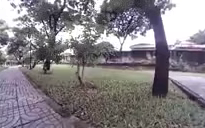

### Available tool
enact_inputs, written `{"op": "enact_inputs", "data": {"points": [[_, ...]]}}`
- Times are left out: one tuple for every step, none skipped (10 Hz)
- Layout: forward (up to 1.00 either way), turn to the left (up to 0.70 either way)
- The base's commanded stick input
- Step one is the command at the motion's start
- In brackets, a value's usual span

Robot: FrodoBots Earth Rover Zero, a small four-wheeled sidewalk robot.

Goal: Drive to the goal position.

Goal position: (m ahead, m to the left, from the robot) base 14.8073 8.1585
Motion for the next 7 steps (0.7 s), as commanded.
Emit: {"op": "enact_inputs", "data": {"points": [[-0.5,0.0],[-0.5,0.0],[-0.5,0.0],[-0.5,0.0],[-0.5,0.0],[-0.5,0.0],[-0.5,0.0]]}}
